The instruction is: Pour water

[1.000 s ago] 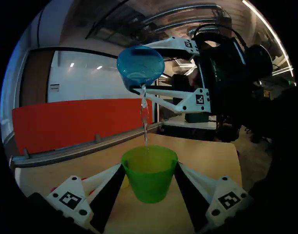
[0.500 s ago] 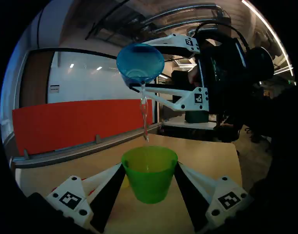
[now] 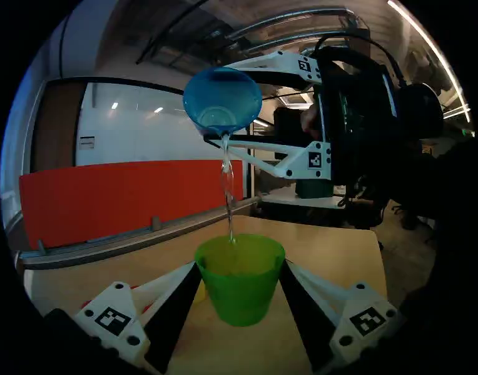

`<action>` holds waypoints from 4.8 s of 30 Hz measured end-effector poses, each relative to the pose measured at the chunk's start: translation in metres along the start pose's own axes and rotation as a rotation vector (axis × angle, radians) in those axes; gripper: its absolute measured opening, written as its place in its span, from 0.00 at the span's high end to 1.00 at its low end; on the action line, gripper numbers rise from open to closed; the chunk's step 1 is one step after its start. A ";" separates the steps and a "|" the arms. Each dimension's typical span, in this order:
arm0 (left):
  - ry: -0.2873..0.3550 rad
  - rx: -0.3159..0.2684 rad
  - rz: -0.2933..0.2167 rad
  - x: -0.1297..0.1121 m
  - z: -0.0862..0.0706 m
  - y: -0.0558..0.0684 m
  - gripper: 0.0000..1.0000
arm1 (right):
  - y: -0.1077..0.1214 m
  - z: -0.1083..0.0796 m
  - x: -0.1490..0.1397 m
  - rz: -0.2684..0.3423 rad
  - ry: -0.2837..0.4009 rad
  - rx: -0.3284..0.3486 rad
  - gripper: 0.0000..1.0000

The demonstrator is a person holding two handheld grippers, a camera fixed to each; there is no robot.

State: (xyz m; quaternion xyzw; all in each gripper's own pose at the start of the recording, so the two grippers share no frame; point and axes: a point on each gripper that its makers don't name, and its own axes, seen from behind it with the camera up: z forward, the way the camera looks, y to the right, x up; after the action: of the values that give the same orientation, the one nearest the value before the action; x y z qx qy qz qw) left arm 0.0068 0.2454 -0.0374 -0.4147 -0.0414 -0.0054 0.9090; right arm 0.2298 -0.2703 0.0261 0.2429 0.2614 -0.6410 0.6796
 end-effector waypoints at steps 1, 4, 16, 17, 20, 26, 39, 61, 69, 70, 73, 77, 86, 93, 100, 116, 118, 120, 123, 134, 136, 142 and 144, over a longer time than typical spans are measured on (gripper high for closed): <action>0.000 0.000 0.000 0.000 0.000 0.000 0.15 | 0.000 0.000 0.001 -0.006 0.001 0.000 0.11; 0.001 0.000 -0.001 0.001 0.000 0.000 0.15 | 0.001 0.000 0.004 -0.022 0.003 -0.002 0.11; 0.003 -0.003 -0.001 0.001 0.002 0.003 0.15 | 0.002 0.000 0.011 -0.077 0.004 -0.011 0.11; 0.003 -0.003 -0.001 0.001 0.002 0.003 0.15 | 0.003 0.000 0.012 -0.082 0.005 -0.011 0.11; 0.006 -0.003 -0.003 0.002 0.002 0.003 0.15 | 0.003 -0.001 0.015 -0.098 0.007 -0.011 0.11; 0.009 -0.005 -0.007 0.003 0.003 0.003 0.15 | -0.001 -0.002 0.020 -0.152 0.002 -0.011 0.11; 0.012 -0.002 -0.013 0.001 0.004 0.000 0.15 | -0.008 -0.004 0.027 -0.177 0.015 0.000 0.11; 0.008 -0.004 -0.001 0.005 0.003 0.004 0.15 | -0.004 -0.017 -0.010 0.333 -0.011 -0.008 0.11; 0.004 0.000 0.004 0.005 0.001 0.003 0.15 | -0.005 -0.029 -0.003 0.620 0.008 -0.007 0.11; 0.003 0.000 0.004 0.005 0.001 0.003 0.15 | -0.005 -0.030 -0.002 0.659 0.009 -0.007 0.11; 0.002 0.001 0.005 0.005 0.000 0.003 0.15 | -0.002 -0.034 0.001 0.782 0.014 -0.004 0.11; -0.001 0.002 0.010 0.004 -0.001 0.002 0.15 | -0.001 -0.039 0.008 0.944 0.028 0.018 0.11; -0.004 0.006 0.010 0.004 -0.002 0.000 0.15 | -0.002 -0.045 0.021 1.190 0.047 0.072 0.11; -0.015 0.007 0.009 0.002 -0.003 -0.002 0.15 | -0.008 -0.050 0.028 1.322 0.051 0.115 0.11; -0.039 0.008 0.013 -0.002 -0.005 -0.005 0.15 | -0.025 -0.054 0.020 1.350 0.026 0.136 0.11; -0.154 0.014 0.027 -0.037 -0.008 -0.015 0.15 | -0.082 -0.066 -0.003 1.360 -0.033 0.192 0.09; -0.171 0.014 0.028 -0.043 -0.007 -0.016 0.15 | -0.092 -0.067 -0.007 1.362 -0.044 0.204 0.09; -0.190 0.014 0.029 -0.050 -0.006 -0.017 0.15 | -0.104 -0.068 -0.011 1.364 -0.059 0.215 0.09; -0.223 0.011 0.027 -0.061 -0.004 -0.018 0.15 | -0.120 -0.070 -0.016 1.373 -0.077 0.239 0.09; -0.354 -0.014 0.050 -0.096 0.005 -0.019 0.15 | -0.177 -0.075 -0.023 1.393 -0.117 0.374 0.08; -0.377 -0.021 0.055 -0.103 0.005 -0.019 0.15 | -0.187 -0.076 -0.024 1.397 -0.125 0.396 0.08; -0.436 -0.038 0.063 -0.120 0.008 -0.018 0.15 | -0.214 -0.076 -0.031 1.420 -0.161 0.448 0.08; -0.452 -0.042 0.064 -0.125 0.009 -0.019 0.15 | -0.224 -0.077 -0.033 1.424 -0.175 0.465 0.08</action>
State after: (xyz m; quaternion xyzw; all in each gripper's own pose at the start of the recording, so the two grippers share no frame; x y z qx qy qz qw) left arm -0.1197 0.2368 -0.0273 -0.4252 -0.2307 0.1157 0.8675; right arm 0.0018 -0.2084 -0.0080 0.4386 -0.1558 -0.1024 0.8791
